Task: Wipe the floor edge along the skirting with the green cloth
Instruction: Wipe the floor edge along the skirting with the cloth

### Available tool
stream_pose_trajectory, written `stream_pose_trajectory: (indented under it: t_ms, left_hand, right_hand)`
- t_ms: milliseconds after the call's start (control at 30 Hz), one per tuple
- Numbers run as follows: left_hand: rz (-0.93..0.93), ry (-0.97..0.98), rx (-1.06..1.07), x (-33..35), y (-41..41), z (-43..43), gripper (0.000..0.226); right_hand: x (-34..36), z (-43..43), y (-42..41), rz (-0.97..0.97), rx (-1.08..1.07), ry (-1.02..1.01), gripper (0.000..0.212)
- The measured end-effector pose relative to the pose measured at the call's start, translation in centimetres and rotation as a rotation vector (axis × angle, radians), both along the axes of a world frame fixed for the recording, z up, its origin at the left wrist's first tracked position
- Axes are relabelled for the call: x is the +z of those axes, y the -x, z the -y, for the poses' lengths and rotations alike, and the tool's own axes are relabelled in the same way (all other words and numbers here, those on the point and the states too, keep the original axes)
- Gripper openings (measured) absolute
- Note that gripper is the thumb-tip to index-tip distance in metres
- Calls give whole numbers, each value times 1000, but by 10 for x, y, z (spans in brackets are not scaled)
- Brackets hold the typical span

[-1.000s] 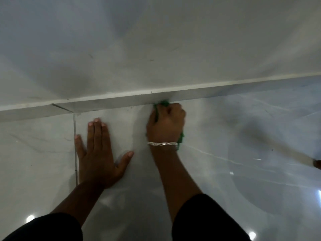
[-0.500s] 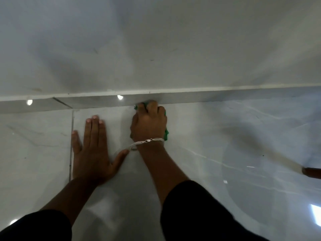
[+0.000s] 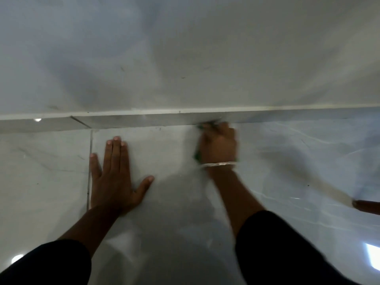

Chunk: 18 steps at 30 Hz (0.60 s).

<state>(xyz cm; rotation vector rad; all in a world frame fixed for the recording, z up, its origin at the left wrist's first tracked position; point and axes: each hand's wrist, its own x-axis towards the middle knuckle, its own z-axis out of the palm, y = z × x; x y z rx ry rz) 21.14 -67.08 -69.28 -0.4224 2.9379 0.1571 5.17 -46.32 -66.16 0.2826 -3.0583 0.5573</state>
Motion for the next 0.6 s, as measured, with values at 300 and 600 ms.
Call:
stream_pose_trajectory:
  t_ms: [300,600]
  left_hand:
    - [-112,-26,-14,-2,0,-3,103]
    - [-810,-789,812,11,-20,-3,62]
  right_hand:
    - [-8,73,-32,-42,-163,34,27]
    - [-6,171,-61,0,472,-59,32]
